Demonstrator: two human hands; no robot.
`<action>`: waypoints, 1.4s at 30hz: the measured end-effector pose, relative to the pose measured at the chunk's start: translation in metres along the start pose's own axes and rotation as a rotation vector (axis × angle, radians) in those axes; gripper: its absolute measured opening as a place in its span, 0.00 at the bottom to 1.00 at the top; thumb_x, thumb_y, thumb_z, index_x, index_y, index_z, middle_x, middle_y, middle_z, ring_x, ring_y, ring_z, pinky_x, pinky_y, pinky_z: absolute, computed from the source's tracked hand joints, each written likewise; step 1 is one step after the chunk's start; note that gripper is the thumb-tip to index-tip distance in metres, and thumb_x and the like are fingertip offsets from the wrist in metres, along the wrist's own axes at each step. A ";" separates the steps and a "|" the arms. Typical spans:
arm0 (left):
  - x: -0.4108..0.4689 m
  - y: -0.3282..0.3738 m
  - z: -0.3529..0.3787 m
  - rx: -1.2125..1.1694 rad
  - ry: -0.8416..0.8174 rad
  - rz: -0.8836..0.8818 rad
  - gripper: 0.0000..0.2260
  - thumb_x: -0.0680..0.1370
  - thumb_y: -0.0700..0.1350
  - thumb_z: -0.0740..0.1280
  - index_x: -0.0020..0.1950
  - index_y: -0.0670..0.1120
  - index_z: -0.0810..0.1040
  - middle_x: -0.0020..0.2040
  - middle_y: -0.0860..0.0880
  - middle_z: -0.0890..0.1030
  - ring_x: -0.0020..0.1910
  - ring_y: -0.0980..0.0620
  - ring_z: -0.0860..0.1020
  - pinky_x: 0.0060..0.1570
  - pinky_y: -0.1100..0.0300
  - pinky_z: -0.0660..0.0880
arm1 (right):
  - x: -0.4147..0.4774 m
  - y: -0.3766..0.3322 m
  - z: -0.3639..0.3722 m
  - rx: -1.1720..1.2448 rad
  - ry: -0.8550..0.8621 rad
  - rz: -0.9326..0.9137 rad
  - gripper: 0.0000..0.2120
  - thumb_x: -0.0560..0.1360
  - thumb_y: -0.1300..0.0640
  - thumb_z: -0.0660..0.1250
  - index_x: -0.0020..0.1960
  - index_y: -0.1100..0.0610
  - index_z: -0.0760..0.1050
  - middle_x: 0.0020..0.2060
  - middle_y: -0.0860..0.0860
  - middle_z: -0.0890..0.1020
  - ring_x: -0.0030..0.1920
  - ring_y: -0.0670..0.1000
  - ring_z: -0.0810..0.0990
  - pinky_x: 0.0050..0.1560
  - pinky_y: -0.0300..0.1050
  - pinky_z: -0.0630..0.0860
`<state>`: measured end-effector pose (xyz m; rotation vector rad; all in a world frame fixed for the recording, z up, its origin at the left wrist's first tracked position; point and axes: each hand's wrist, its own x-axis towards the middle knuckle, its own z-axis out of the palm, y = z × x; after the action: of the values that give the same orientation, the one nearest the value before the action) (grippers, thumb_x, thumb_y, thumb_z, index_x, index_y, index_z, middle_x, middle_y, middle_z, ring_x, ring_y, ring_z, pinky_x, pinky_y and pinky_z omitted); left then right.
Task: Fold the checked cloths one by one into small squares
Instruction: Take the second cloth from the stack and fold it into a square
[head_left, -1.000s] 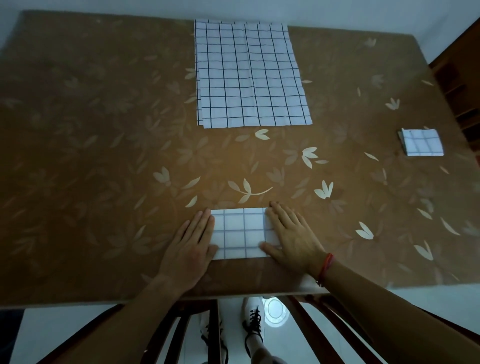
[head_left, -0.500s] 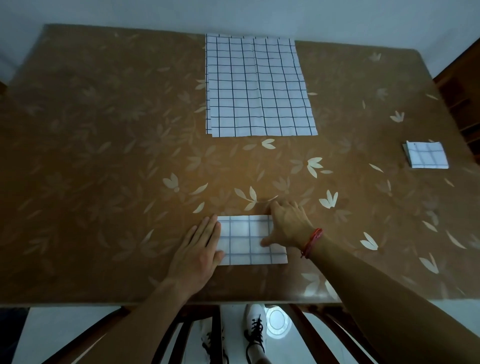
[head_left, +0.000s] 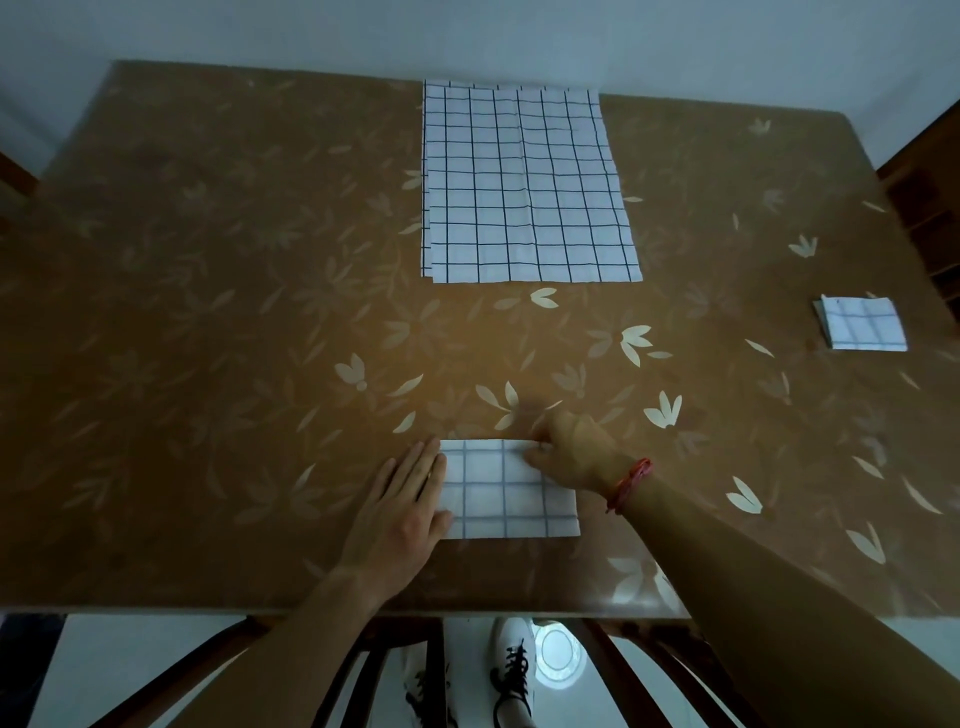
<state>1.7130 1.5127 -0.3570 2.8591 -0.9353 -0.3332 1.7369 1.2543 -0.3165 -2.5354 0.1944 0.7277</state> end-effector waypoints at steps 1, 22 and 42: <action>-0.001 0.001 -0.001 -0.011 0.013 0.003 0.27 0.80 0.54 0.50 0.76 0.43 0.61 0.78 0.46 0.56 0.77 0.50 0.53 0.73 0.51 0.51 | -0.002 -0.001 -0.002 0.003 -0.007 0.005 0.08 0.73 0.54 0.65 0.37 0.53 0.77 0.35 0.51 0.82 0.38 0.54 0.80 0.35 0.44 0.74; -0.024 0.046 0.005 -0.225 0.356 0.145 0.20 0.66 0.32 0.69 0.57 0.45 0.79 0.56 0.47 0.80 0.57 0.46 0.77 0.58 0.47 0.72 | -0.088 0.023 0.049 1.151 -0.147 0.413 0.12 0.71 0.65 0.69 0.53 0.65 0.80 0.38 0.64 0.78 0.36 0.58 0.80 0.24 0.41 0.73; -0.046 0.043 0.003 -0.390 0.321 -0.036 0.13 0.77 0.48 0.59 0.50 0.46 0.81 0.44 0.53 0.81 0.49 0.54 0.75 0.54 0.59 0.63 | -0.115 0.032 0.084 0.074 0.425 -0.342 0.14 0.66 0.52 0.78 0.50 0.52 0.80 0.55 0.48 0.80 0.55 0.49 0.79 0.44 0.47 0.81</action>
<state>1.6513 1.5055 -0.3448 2.4745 -0.6727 -0.0459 1.5921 1.2686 -0.3305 -2.5296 -0.0714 0.0471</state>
